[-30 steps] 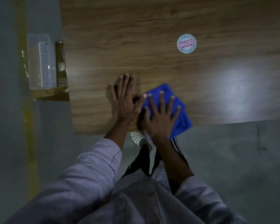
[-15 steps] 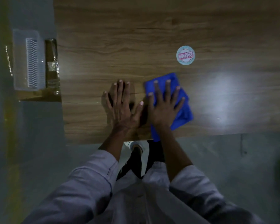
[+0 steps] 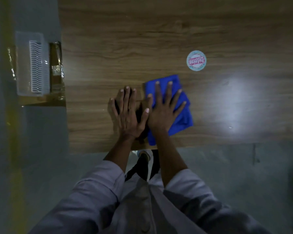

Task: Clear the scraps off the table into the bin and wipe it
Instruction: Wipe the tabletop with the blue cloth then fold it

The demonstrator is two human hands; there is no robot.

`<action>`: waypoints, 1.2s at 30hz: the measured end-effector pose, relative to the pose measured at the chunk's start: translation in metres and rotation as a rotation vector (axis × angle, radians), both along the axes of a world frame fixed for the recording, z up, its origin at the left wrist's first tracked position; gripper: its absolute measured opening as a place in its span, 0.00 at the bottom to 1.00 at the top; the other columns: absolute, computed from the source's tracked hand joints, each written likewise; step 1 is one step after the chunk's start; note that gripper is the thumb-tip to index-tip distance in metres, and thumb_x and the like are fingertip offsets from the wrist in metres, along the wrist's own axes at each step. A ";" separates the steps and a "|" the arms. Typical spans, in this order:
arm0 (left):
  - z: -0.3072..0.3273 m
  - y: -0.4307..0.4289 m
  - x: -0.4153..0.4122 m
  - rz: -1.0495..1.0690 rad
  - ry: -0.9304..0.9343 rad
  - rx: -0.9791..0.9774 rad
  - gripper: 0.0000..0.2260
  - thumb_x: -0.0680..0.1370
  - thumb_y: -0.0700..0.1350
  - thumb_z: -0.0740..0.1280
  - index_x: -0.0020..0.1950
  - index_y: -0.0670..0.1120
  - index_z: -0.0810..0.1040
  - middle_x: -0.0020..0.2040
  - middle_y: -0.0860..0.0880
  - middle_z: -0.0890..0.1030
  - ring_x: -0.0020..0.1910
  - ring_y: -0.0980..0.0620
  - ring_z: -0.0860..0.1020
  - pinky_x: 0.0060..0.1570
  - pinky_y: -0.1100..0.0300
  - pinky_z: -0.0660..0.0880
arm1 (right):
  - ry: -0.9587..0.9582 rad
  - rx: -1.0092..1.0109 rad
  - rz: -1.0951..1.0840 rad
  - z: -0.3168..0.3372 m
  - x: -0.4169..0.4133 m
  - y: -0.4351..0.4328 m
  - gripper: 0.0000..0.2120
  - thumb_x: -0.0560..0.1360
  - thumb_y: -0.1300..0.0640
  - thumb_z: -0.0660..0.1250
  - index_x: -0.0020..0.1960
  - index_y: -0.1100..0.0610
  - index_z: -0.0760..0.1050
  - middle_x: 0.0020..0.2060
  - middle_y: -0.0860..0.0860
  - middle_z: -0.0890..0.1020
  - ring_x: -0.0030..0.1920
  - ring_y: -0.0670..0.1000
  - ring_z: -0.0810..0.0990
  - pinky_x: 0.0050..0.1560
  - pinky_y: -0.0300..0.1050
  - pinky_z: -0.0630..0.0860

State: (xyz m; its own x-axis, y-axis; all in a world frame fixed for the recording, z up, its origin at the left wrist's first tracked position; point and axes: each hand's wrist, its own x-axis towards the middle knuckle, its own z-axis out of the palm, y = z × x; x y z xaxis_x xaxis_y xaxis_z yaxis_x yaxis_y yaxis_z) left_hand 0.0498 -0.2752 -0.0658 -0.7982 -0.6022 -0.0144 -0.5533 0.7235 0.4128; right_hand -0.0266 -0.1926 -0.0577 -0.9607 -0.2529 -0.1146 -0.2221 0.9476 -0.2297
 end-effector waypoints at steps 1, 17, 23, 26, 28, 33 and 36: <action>0.001 0.000 -0.001 0.012 0.020 0.010 0.34 0.80 0.63 0.53 0.81 0.44 0.60 0.82 0.45 0.59 0.82 0.48 0.54 0.76 0.34 0.50 | -0.013 0.020 0.152 -0.002 0.009 -0.003 0.27 0.84 0.36 0.48 0.82 0.38 0.50 0.83 0.47 0.49 0.82 0.59 0.44 0.76 0.71 0.44; -0.008 -0.101 -0.118 0.104 0.164 0.284 0.32 0.78 0.63 0.59 0.76 0.45 0.71 0.81 0.46 0.62 0.82 0.44 0.52 0.79 0.48 0.43 | 0.002 -0.074 0.225 -0.003 -0.037 -0.048 0.26 0.82 0.38 0.54 0.79 0.39 0.61 0.82 0.46 0.55 0.82 0.60 0.48 0.77 0.70 0.46; -0.007 -0.129 -0.189 0.082 0.216 0.325 0.31 0.78 0.64 0.56 0.74 0.47 0.74 0.79 0.47 0.66 0.81 0.46 0.56 0.78 0.51 0.44 | 0.082 -0.025 0.390 -0.011 -0.192 -0.053 0.27 0.81 0.35 0.53 0.79 0.37 0.60 0.81 0.43 0.56 0.82 0.57 0.51 0.78 0.67 0.46; -0.019 -0.133 -0.194 0.019 0.210 0.109 0.28 0.81 0.63 0.57 0.74 0.48 0.74 0.78 0.49 0.68 0.80 0.47 0.60 0.79 0.46 0.50 | 0.071 -0.021 0.025 -0.012 -0.220 -0.023 0.26 0.82 0.33 0.50 0.79 0.33 0.54 0.82 0.42 0.53 0.82 0.56 0.48 0.77 0.68 0.48; -0.023 -0.130 -0.194 0.031 0.216 0.023 0.29 0.81 0.64 0.57 0.74 0.46 0.74 0.78 0.48 0.69 0.80 0.46 0.61 0.78 0.43 0.54 | 0.073 -0.011 -0.137 -0.008 -0.183 -0.025 0.25 0.83 0.34 0.51 0.79 0.33 0.55 0.82 0.43 0.53 0.82 0.56 0.48 0.76 0.69 0.49; -0.018 -0.129 -0.196 0.029 0.217 -0.028 0.29 0.81 0.61 0.60 0.76 0.44 0.71 0.78 0.47 0.68 0.80 0.46 0.61 0.77 0.41 0.56 | 0.048 0.003 0.340 -0.008 -0.176 -0.061 0.26 0.82 0.36 0.53 0.80 0.36 0.57 0.82 0.44 0.54 0.82 0.57 0.47 0.77 0.69 0.47; -0.017 -0.127 -0.197 0.017 0.219 -0.017 0.30 0.80 0.61 0.60 0.76 0.44 0.70 0.78 0.47 0.68 0.80 0.45 0.60 0.77 0.41 0.56 | 0.079 0.000 0.421 -0.010 -0.256 -0.069 0.27 0.82 0.34 0.53 0.79 0.35 0.58 0.82 0.43 0.55 0.82 0.56 0.49 0.77 0.68 0.47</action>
State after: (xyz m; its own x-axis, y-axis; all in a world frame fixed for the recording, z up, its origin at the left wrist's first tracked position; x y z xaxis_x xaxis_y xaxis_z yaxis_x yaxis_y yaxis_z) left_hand -0.1474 -0.4019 -0.0823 -0.7708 -0.6144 0.1684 -0.4642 0.7227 0.5122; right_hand -0.2829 -0.2621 -0.0679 -0.7795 -0.6249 -0.0447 -0.6063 0.7704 -0.1970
